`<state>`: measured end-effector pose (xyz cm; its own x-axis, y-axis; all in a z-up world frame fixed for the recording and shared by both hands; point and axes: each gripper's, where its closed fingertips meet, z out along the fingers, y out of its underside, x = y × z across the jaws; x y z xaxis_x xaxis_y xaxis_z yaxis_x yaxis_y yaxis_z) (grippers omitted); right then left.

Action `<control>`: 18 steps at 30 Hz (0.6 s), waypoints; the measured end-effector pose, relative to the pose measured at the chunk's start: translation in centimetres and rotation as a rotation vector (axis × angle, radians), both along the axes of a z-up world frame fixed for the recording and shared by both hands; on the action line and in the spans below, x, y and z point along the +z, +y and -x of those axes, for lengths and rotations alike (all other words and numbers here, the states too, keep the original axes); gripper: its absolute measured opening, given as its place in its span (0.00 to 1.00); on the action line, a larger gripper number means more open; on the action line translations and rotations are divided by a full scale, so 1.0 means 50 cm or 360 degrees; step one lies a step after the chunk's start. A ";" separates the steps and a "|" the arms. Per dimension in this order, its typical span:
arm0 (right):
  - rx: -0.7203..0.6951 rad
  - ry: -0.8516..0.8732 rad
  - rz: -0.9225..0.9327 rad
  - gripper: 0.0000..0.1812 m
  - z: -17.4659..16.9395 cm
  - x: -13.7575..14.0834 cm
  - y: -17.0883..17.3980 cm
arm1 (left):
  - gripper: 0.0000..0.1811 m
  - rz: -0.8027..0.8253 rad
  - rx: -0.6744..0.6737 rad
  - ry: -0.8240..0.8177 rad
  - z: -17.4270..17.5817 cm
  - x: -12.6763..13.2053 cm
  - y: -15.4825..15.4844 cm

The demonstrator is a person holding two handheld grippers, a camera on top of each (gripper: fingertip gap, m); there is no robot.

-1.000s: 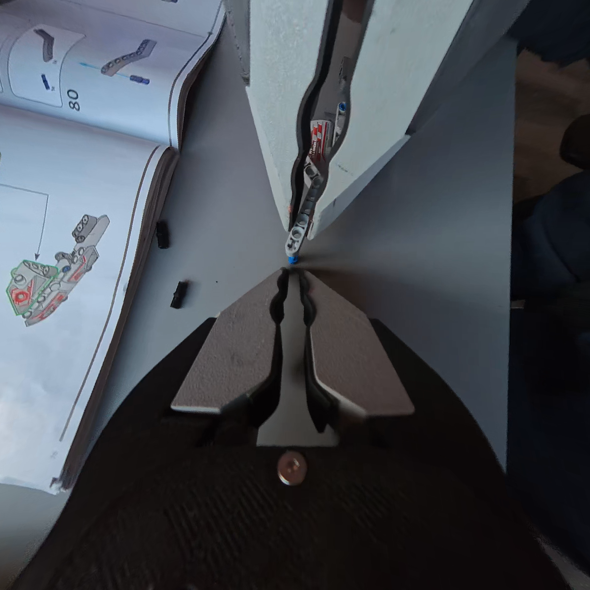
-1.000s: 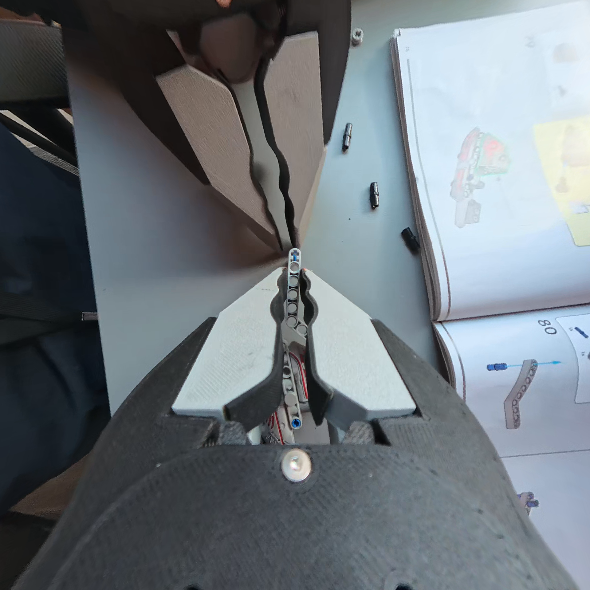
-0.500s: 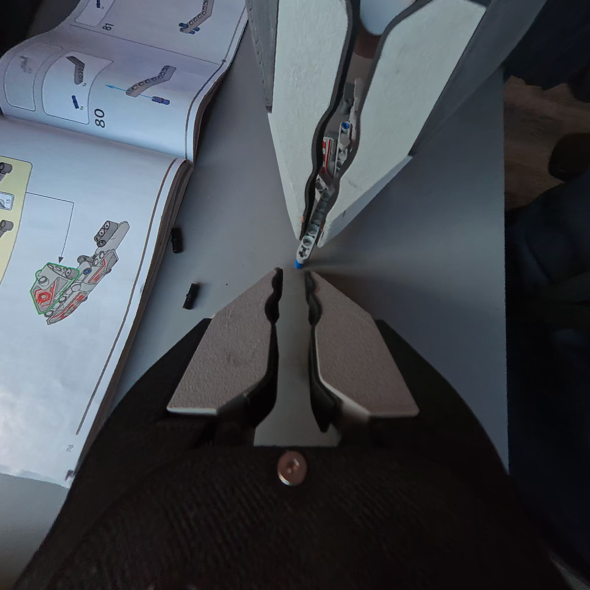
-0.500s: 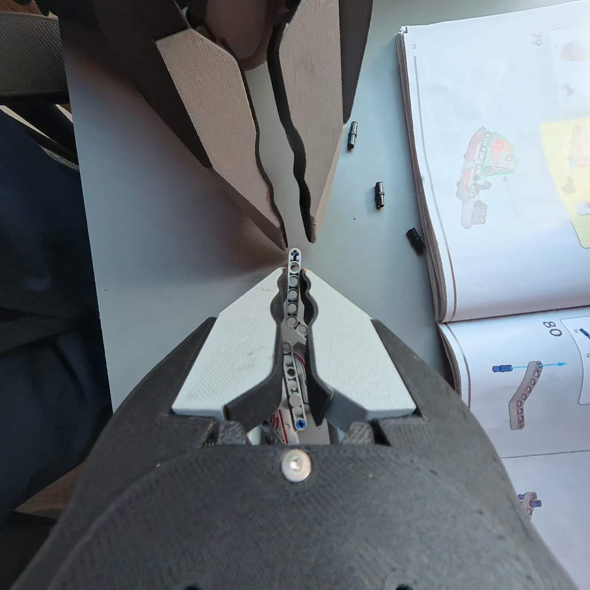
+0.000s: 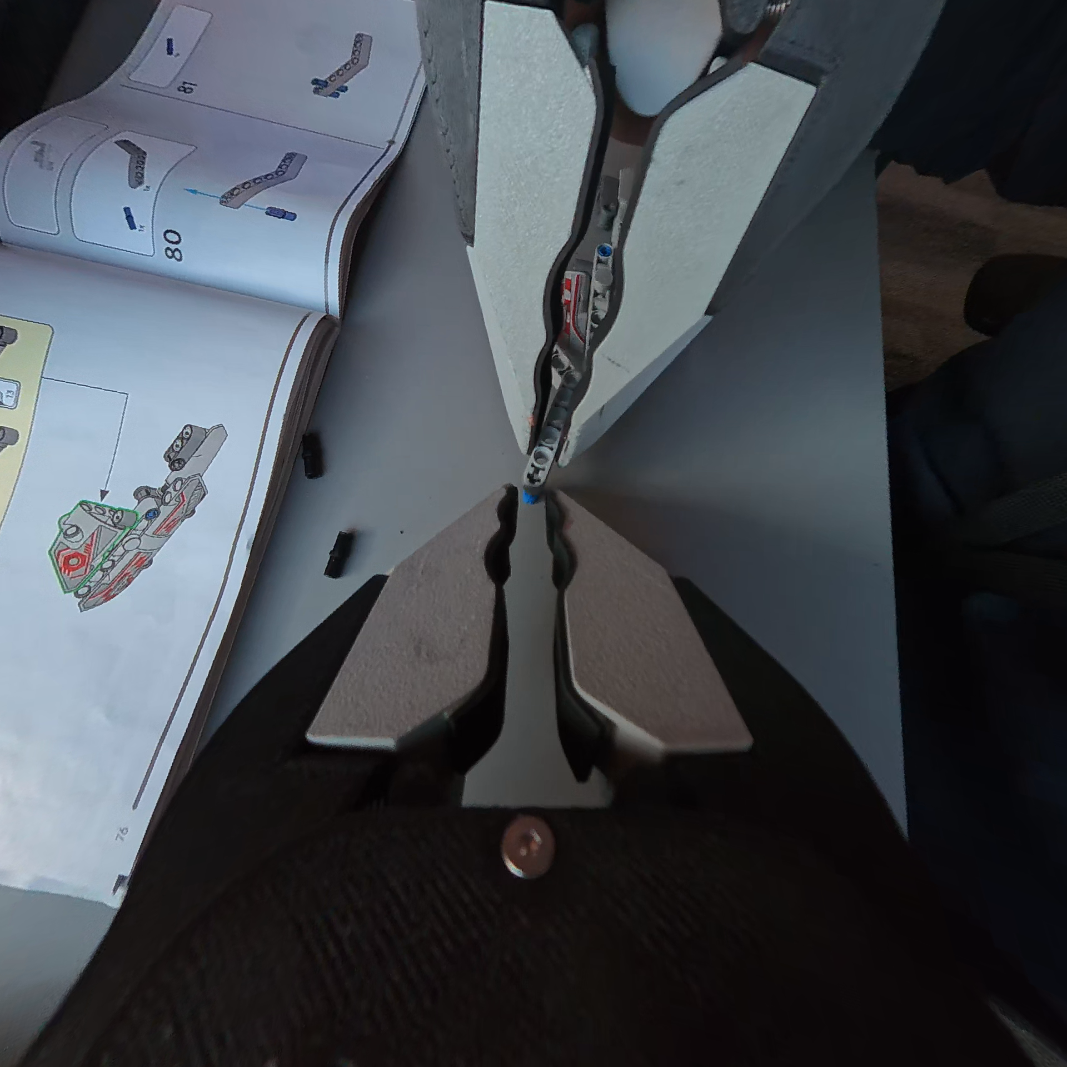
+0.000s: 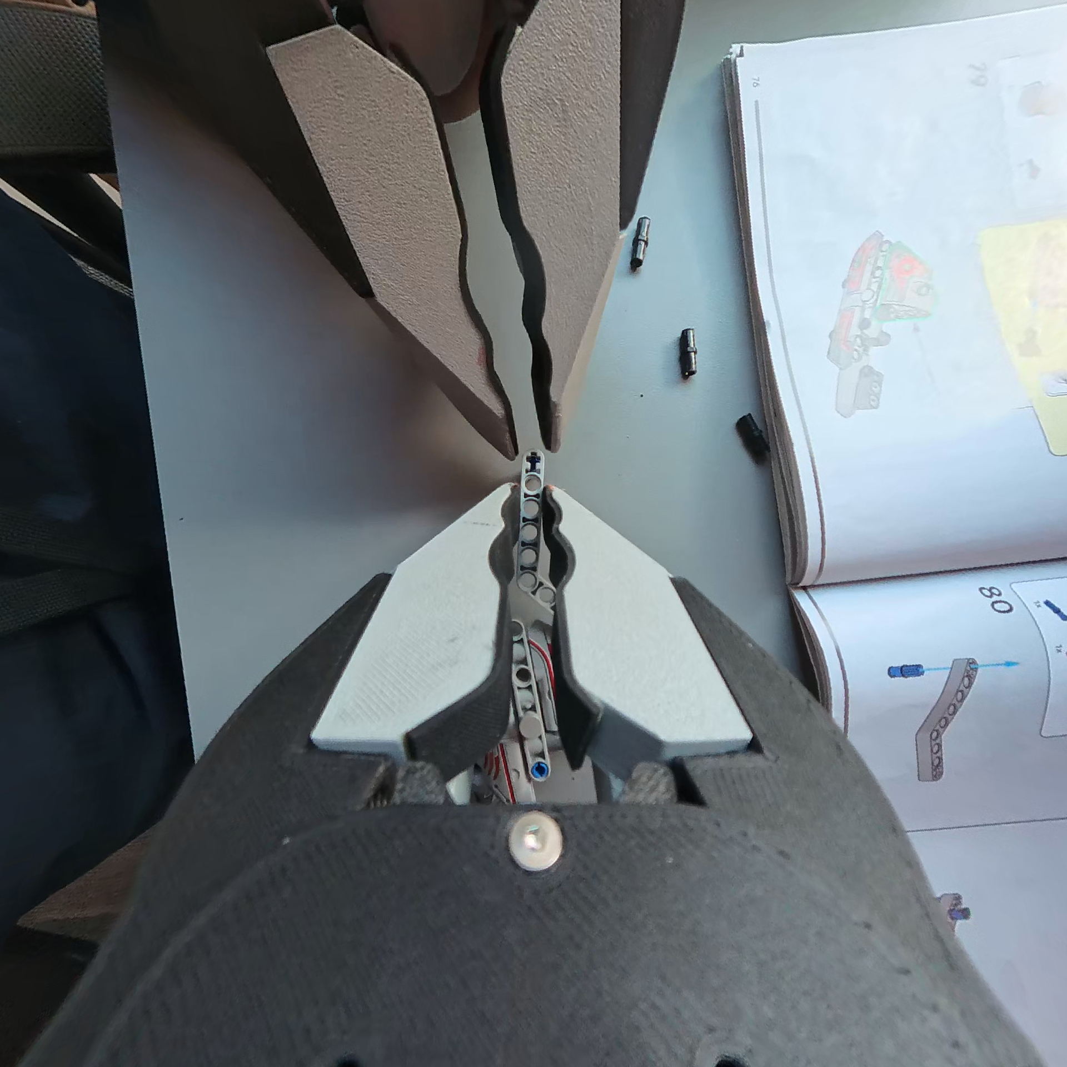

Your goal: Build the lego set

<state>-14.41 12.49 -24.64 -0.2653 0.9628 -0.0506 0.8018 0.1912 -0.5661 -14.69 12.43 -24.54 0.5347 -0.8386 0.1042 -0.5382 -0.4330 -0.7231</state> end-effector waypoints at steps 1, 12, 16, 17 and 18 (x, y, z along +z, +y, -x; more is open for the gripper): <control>0.0002 -0.0001 -0.0004 0.02 0.000 0.000 0.000 | 0.03 0.0002 -0.0002 -0.0007 -0.001 0.001 0.000; 0.0021 -0.0018 -0.0027 0.02 0.001 -0.002 0.000 | 0.02 -0.0001 -0.0027 -0.0004 -0.005 -0.001 0.002; 0.0045 -0.0042 -0.0004 0.02 0.000 -0.003 -0.004 | 0.02 0.0010 -0.0048 -0.0011 -0.005 -0.001 -0.002; 0.0046 -0.0044 -0.0007 0.02 0.001 -0.003 -0.003 | 0.02 -0.0001 -0.0045 -0.0005 -0.004 -0.002 -0.002; 0.0050 -0.0048 -0.0014 0.02 0.001 -0.003 -0.003 | 0.02 -0.0007 -0.0044 -0.0003 -0.004 -0.002 -0.001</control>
